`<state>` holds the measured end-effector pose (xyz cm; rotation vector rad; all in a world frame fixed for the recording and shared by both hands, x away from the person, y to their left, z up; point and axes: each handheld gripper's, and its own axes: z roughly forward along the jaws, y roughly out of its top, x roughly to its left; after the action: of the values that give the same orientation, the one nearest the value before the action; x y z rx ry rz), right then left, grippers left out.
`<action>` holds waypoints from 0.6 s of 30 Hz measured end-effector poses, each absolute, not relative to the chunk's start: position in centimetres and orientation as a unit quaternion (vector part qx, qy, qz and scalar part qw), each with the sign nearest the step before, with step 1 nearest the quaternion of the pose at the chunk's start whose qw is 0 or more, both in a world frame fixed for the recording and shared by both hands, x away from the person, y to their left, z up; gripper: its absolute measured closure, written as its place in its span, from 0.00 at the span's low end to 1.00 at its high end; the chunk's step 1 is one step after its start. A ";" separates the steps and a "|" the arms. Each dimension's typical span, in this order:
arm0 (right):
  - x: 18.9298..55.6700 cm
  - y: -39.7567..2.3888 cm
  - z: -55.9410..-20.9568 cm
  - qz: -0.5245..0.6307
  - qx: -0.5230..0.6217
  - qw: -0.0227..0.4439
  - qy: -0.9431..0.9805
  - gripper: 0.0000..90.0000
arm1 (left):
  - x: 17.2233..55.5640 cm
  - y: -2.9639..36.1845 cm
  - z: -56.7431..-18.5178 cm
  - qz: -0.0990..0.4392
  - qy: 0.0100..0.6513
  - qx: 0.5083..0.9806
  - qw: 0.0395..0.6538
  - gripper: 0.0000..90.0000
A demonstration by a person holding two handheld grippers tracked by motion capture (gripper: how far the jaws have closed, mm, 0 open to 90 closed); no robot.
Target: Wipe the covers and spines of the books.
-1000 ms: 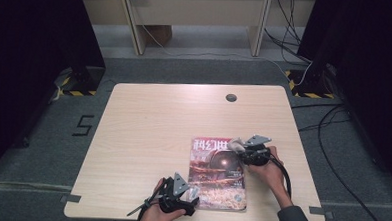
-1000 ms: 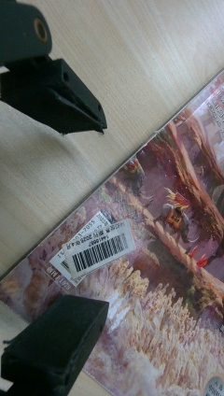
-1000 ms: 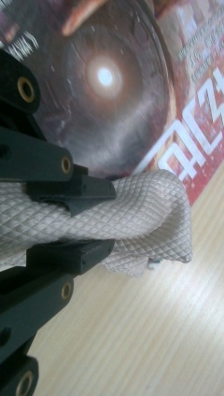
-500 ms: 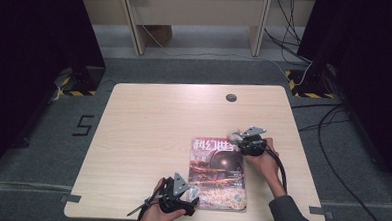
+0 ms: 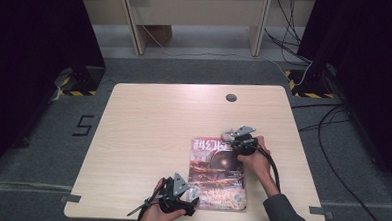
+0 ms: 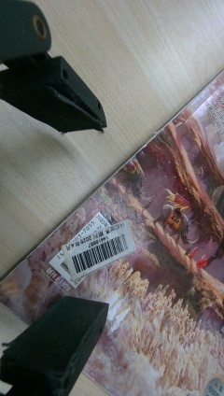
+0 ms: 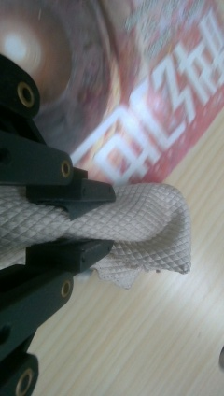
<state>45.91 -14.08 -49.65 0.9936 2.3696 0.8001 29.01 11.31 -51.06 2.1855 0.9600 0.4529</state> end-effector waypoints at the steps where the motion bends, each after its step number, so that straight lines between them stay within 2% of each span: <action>1: 45.7 -13.6 -49.7 0.292 0.356 0.220 0.860 0.83 | 29.0 11.3 -51.1 0.174 0.370 0.843 0.349 0.11; 18: 46.3 -7.5 -49.7 0.299 0.323 0.199 0.876 0.83 | 28.9 11.4 -51.1 0.174 0.373 0.841 0.350 0.11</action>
<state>46.28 -7.51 -49.72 0.9040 2.4484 0.8356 28.93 11.40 -51.12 2.1794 0.9675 0.4517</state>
